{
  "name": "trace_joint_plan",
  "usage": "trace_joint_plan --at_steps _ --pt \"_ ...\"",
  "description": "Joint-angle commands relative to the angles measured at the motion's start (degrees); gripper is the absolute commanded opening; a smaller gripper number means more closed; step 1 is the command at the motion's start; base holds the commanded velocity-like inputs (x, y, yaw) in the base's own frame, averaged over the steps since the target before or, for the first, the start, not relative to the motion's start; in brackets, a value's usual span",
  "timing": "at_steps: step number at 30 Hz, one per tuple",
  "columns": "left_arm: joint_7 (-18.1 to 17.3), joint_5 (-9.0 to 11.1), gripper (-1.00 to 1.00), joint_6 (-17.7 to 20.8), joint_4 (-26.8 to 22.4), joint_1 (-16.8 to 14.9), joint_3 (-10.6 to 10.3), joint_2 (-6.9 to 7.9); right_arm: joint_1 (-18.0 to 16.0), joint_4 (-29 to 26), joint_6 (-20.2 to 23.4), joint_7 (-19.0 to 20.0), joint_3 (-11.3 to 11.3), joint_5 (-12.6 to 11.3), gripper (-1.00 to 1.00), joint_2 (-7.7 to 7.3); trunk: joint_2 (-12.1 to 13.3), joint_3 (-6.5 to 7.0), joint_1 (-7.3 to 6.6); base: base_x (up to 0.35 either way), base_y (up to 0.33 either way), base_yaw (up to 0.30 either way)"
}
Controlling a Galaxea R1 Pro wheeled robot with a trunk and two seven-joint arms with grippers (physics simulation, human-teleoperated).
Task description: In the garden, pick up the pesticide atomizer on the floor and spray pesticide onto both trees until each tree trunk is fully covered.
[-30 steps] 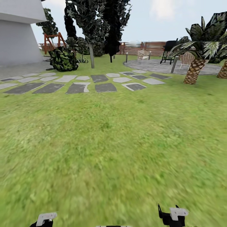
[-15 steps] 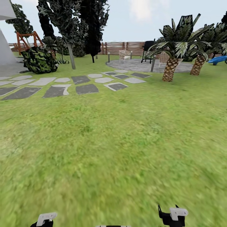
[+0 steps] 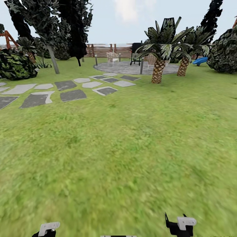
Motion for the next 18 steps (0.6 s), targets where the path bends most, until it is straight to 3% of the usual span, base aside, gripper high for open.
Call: trace_joint_plan --at_steps 1,18 --pt "-0.4 -0.1 -1.00 -0.1 0.0 0.0 0.5 0.01 0.0 0.1 -0.1 -0.5 -0.1 0.6 1.00 0.00 0.0 -0.04 0.01 0.236 -0.160 -0.300" --pt "-0.4 -0.2 -1.00 -0.1 0.0 0.0 0.6 0.08 0.0 0.1 -0.1 -0.5 -0.1 0.6 1.00 0.00 0.0 -0.04 0.01 0.197 -0.207 -0.300"
